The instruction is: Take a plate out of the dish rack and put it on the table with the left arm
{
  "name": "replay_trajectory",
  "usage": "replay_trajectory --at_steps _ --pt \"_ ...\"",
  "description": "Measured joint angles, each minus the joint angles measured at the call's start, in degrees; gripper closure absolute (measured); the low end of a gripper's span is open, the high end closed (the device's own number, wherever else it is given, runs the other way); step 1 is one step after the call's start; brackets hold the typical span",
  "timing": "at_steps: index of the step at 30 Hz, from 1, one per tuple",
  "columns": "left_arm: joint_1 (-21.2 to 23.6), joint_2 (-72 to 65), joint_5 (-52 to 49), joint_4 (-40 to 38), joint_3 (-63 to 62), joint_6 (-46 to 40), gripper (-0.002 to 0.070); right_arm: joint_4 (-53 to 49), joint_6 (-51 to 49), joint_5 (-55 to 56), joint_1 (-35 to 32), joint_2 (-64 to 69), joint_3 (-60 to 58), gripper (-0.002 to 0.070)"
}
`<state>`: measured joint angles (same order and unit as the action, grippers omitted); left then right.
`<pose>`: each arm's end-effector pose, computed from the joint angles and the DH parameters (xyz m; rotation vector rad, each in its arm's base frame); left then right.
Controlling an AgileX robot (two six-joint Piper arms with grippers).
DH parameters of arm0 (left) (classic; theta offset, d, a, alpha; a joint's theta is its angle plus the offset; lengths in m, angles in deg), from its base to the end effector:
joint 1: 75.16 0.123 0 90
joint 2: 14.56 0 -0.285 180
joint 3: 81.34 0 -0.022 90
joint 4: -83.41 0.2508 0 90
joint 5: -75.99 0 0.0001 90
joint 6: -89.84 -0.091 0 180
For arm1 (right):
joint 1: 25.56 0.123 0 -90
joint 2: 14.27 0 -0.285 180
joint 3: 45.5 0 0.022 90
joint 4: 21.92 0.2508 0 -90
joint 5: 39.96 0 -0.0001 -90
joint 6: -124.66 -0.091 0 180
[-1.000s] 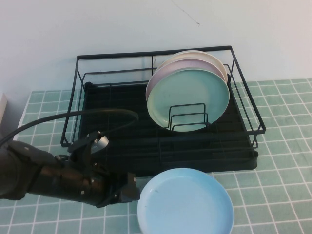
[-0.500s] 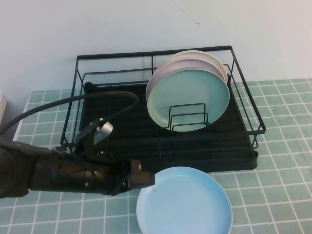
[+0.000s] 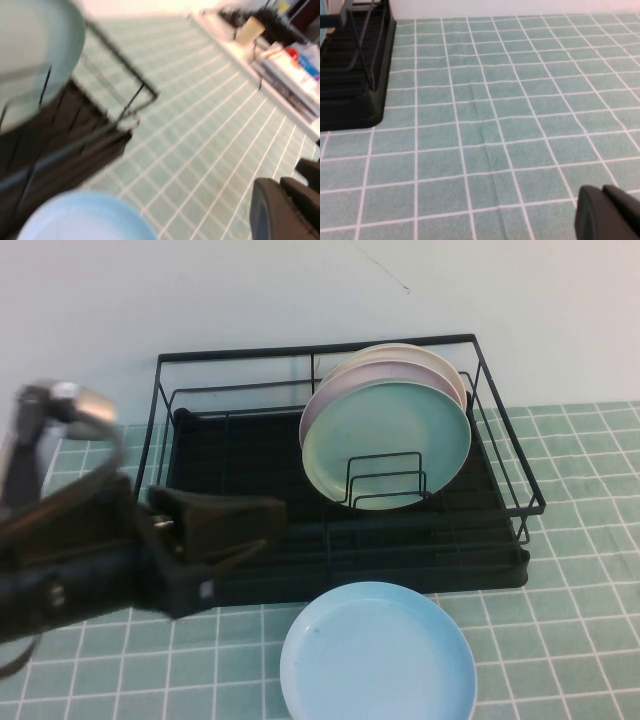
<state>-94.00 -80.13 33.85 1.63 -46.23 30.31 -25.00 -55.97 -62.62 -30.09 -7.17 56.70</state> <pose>0.1672 -0.1210 0.3365 0.5119 1.8950 -1.1297 0.0515 -0.0060 0.1749 0.0522 1.8772 -0.1003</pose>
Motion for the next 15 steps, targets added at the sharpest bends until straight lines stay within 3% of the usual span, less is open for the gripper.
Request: replay_trajectory --at_steps 8,15 --pt "0.0 16.3 3.1 0.2 0.0 0.0 0.0676 0.0 0.0 0.0 0.0 0.0 0.0 0.0678" --pt "0.0 22.9 3.1 0.2 0.0 0.0 0.0676 0.0 0.0 0.0 0.0 0.0 0.0 0.0678"
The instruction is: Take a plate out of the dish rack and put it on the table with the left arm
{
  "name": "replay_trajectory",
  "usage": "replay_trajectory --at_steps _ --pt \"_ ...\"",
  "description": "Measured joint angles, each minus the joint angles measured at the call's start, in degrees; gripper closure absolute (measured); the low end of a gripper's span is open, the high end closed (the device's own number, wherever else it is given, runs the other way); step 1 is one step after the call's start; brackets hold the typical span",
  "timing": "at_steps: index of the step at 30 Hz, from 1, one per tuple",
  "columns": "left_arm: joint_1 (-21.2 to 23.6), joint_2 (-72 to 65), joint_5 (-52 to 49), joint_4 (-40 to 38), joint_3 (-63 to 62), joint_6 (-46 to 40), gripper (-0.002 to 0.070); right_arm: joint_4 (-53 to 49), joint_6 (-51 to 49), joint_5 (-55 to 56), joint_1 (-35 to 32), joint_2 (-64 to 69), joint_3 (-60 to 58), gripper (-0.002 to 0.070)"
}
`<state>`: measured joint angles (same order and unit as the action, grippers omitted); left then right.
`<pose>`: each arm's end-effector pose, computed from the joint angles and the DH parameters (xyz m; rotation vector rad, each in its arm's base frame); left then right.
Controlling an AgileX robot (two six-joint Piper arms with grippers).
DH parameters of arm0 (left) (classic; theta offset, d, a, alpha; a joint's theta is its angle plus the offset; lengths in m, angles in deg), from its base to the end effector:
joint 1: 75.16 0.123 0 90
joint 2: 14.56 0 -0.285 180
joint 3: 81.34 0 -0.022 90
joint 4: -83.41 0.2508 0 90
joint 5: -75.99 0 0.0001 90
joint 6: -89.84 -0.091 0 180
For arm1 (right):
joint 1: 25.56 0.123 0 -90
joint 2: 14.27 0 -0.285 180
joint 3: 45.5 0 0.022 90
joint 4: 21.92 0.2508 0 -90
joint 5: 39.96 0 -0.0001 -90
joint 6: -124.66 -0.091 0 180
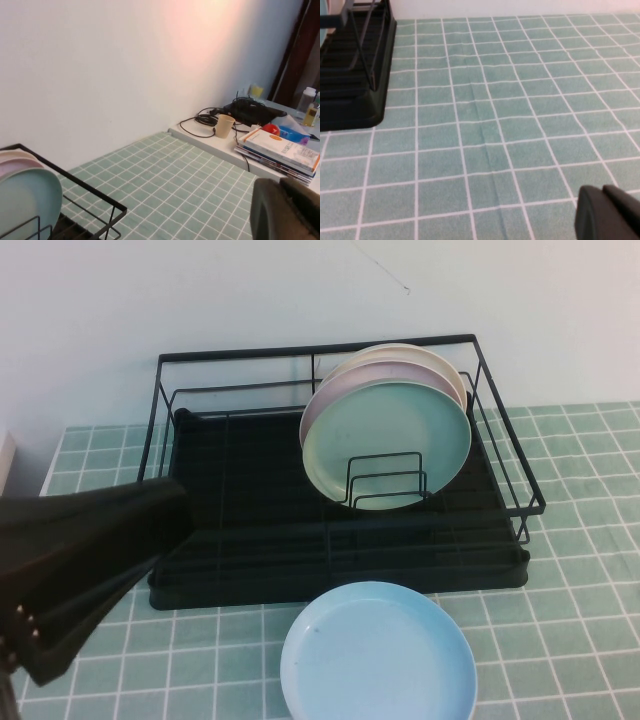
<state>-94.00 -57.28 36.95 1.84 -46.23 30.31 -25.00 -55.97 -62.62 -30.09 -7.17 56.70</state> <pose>0.0782 -0.0867 0.3974 0.5584 1.4856 -1.0258 0.0515 -0.0060 0.1749 0.0522 1.8772 -0.1003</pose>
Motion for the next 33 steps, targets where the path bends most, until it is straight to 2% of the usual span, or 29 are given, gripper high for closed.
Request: replay_trajectory --at_steps 8,13,17,22,25,29,33 --pt "0.0 0.8 -0.9 0.0 0.1 0.0 0.0677 0.0 0.0 0.0 0.0 0.0 0.0 0.0678" --pt "0.0 0.8 -4.8 0.0 0.1 0.0 0.0677 0.0 0.0 0.0 0.0 0.0 0.0 0.0678" --pt "0.0 4.2 0.0 2.1 2.3 0.0 0.0677 0.0 0.0 0.0 0.0 0.0 0.0 0.0678" --pt "0.0 13.1 8.8 10.8 7.9 0.7 0.0677 0.0 0.0 0.0 0.0 0.0 0.0 0.0678" --pt "1.0 19.5 13.6 16.7 13.1 4.9 0.0677 0.0 0.0 0.0 0.0 0.0 0.0 0.0678" --pt "6.2 25.9 18.3 26.6 20.8 12.6 0.0677 0.0 0.0 0.0 0.0 0.0 0.0 0.0678" --pt "11.1 31.0 18.2 37.4 28.1 19.8 0.0677 0.0 0.0 0.0 0.0 0.0 0.0 0.0678"
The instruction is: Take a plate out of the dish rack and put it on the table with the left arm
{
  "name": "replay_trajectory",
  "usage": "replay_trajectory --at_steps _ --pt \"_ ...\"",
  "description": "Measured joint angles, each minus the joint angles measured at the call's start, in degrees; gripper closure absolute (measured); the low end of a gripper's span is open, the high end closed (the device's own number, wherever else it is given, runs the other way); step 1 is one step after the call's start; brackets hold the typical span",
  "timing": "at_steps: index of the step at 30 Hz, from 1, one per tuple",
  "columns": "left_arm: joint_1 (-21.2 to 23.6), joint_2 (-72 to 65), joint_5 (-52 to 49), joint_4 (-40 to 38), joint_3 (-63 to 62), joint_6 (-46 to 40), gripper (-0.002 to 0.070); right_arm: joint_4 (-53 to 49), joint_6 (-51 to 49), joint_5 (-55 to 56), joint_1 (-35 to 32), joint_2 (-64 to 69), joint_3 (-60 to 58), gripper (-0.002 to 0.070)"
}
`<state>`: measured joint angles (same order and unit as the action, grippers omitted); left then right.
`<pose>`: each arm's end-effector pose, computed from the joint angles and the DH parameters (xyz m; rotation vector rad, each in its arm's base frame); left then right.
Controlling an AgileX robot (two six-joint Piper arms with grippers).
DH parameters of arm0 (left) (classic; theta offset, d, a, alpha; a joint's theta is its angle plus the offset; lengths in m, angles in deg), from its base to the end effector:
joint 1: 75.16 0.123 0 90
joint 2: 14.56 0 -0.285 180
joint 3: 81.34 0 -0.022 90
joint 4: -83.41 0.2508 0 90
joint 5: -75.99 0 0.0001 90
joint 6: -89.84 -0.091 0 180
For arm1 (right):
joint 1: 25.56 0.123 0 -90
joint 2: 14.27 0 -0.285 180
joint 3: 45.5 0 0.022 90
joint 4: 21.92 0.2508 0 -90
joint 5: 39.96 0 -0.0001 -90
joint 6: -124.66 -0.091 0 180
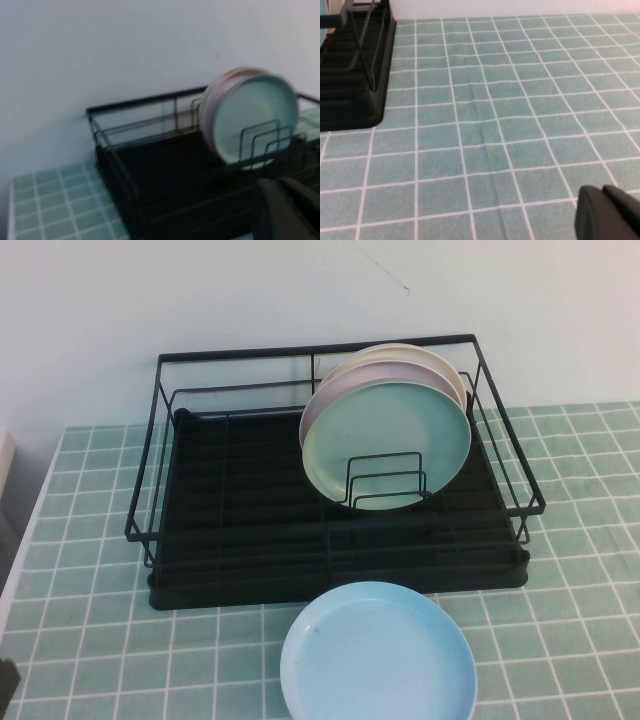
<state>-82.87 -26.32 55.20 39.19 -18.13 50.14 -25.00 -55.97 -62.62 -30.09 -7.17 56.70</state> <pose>0.0422 -0.0285 0.2670 0.2669 1.5614 -0.3375 0.0515 -0.0060 0.1749 0.0522 1.8772 -0.1003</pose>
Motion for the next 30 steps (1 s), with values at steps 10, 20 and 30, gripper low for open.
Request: replay_trajectory --at_steps 10,20,30 --pt "4.4 4.6 0.0 29.5 9.9 29.4 0.0677 0.0 0.0 0.0 0.0 0.0 0.0 0.0678" --pt "4.4 4.8 1.5 36.3 14.7 42.9 0.0677 0.0 0.0 0.0 0.0 0.0 0.0 0.0678" --pt "4.4 4.8 1.5 37.0 14.7 43.6 0.0677 0.0 0.0 0.0 0.0 0.0 0.0 0.0678"
